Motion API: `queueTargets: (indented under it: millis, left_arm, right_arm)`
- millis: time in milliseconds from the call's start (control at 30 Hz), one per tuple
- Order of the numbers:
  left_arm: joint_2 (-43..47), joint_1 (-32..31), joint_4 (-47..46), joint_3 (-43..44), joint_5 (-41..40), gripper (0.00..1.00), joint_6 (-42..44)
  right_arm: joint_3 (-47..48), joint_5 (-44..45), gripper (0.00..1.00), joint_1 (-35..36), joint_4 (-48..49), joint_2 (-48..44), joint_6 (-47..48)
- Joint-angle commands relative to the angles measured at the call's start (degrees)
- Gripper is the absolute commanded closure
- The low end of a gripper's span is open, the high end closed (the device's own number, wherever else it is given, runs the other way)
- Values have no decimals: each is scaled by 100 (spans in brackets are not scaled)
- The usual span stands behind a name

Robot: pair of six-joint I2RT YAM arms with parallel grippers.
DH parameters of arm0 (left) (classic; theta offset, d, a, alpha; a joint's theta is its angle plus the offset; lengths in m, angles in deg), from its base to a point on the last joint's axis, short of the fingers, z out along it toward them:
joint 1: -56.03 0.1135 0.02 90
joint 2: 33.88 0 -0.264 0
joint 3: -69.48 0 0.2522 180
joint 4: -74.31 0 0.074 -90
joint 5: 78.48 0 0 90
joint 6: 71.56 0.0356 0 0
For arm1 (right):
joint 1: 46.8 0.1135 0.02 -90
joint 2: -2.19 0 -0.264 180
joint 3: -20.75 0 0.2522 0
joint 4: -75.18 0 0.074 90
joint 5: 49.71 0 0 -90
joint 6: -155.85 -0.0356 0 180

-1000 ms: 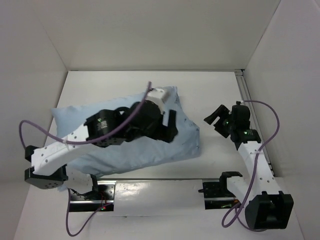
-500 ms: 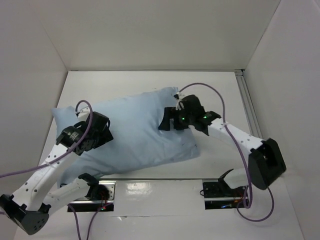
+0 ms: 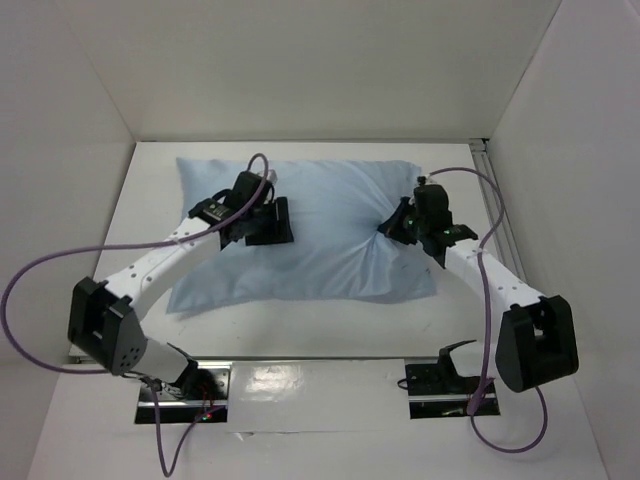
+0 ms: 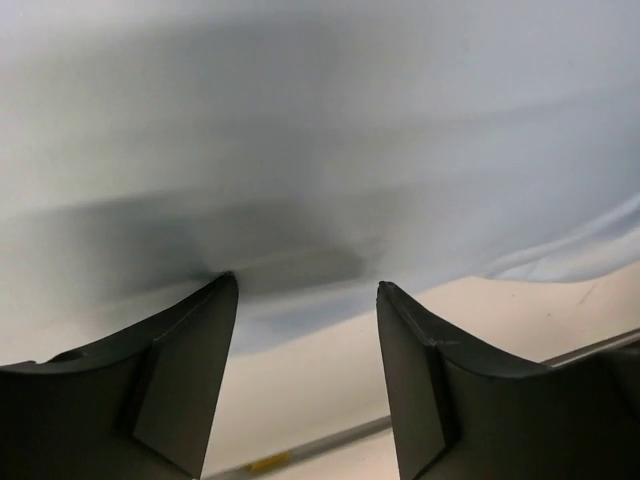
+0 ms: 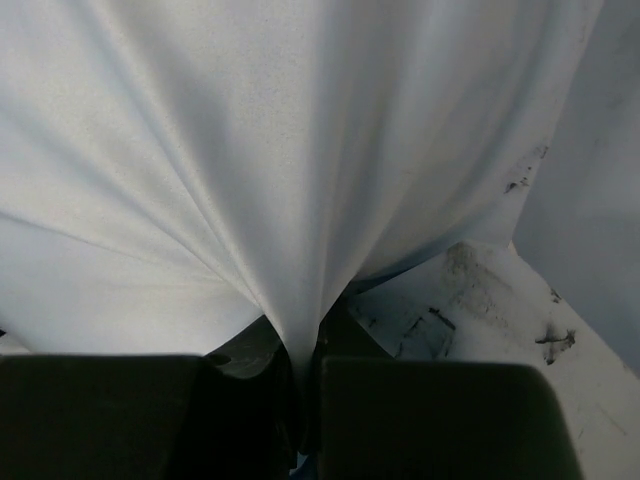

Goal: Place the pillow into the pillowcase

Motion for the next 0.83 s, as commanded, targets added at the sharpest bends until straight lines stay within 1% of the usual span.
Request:
queueTargets:
  millis: [0, 33, 67, 100, 133, 167, 200, 233, 267, 300, 333, 367, 467, 500, 667, 733, 800]
  left_arm:
    - [-579, -120, -631, 682, 413, 29, 427]
    - [-702, -181, -631, 831, 413, 29, 480]
    - [-799, -181, -570, 989, 483, 27, 480]
    - [-860, -234, -482, 1295, 483, 24, 532]
    - [-861, -234, -264, 1429, 536, 20, 602]
    - [-861, -391, -131, 1552, 449, 12, 603]
    - [-739, -462, 97, 1745, 326, 9, 603]
    - [-486, -515, 195, 1816, 230, 6, 655]
    - [-335, -515, 291, 1869, 89, 4, 656]
    - [-186, -585, 405, 2009, 1, 1, 656]
    - [-45, -586, 528, 2089, -78, 1, 717]
    - [235, -586, 738, 2159, -236, 0, 717]
    - [675, -586, 960, 2274, -465, 0, 848]
    - [982, -586, 960, 2222, -466, 0, 849]
    - [1880, -586, 960, 1897, -843, 0, 955]
    - [2126, -586, 908, 1756, -905, 0, 1025]
    - [2451, -586, 855, 1554, -967, 0, 1078]
  right_arm:
    - [65, 753, 100, -505, -299, -164, 78]
    - [66, 692, 100, -576, -369, -164, 79]
    - [66, 639, 100, -647, -370, -164, 158]
    - [153, 587, 96, -708, -370, -164, 350]
    - [380, 673, 81, -770, -692, -164, 421]
    - [539, 796, 37, -840, -895, -216, 500]
    - [871, 962, 19, -841, -1089, -338, 632]
    - [1057, 1408, 8, -841, -1508, -409, 633]
    - [1225, 1630, 0, -841, -1704, -488, 703]
    - [1513, 1797, 0, -841, -1871, -637, 782]
    - [1638, 2077, 0, -841, -2134, -717, 782]
    - [1752, 2202, 0, -841, -2267, -787, 852]
    - [2060, 2623, 0, -841, -2654, -1051, 966]
    - [2122, 2721, 0, -841, -2742, -1165, 967]
    - [2316, 3204, 0, -841, -3181, -1403, 1020]
    - [2386, 3266, 0, -841, -3243, -1639, 1020]
    - [2264, 3336, 0, -841, -3191, -1798, 1072]
